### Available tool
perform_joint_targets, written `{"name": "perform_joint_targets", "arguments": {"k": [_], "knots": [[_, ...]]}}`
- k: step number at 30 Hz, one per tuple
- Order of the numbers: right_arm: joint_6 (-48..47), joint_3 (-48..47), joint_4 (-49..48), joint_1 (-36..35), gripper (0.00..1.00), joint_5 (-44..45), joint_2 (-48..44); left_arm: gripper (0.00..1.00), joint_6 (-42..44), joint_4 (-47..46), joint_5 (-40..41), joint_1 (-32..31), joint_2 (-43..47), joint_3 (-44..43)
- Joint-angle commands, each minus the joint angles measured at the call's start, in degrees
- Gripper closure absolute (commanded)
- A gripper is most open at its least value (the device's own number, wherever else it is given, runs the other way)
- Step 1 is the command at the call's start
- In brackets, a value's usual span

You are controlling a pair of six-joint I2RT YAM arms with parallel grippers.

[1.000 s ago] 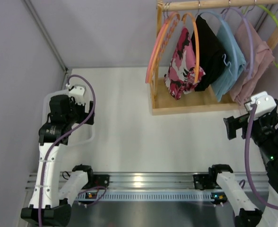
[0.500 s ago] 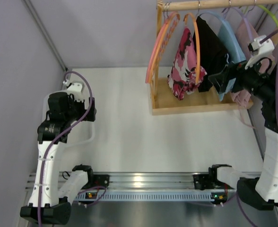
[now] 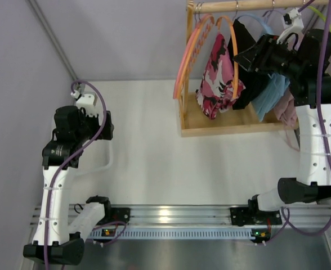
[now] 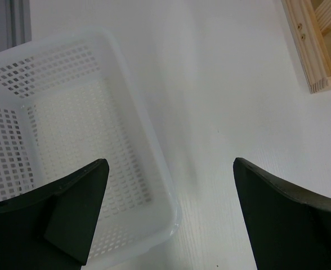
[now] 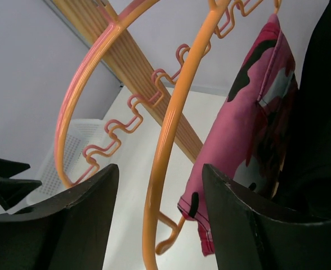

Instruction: Remove the trousers from the hanger

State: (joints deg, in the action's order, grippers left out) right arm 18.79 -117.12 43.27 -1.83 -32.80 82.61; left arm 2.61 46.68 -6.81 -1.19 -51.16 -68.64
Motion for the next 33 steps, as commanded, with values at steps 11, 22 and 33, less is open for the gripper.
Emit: {"name": "perform_joint_targets", "arguments": {"k": [11,22,33], "knots": [[9.8,-2.1,-11.1,-3.9,0.55,-4.6,6.8,0.01,-1.6,-2.6,3.6,-0.1,-2.5,-0.8],[17.1,-0.5,-18.5,-4.0,0.79,-12.3,9.8,0.01,-0.8,-3.2,3.2,-0.1,-5.2,-1.7],[24.9,0.0,-26.5,-3.8,1.00,-17.4,11.6,0.01,-0.9,-6.5,2.9,-0.1,-4.3,-4.2]]}}
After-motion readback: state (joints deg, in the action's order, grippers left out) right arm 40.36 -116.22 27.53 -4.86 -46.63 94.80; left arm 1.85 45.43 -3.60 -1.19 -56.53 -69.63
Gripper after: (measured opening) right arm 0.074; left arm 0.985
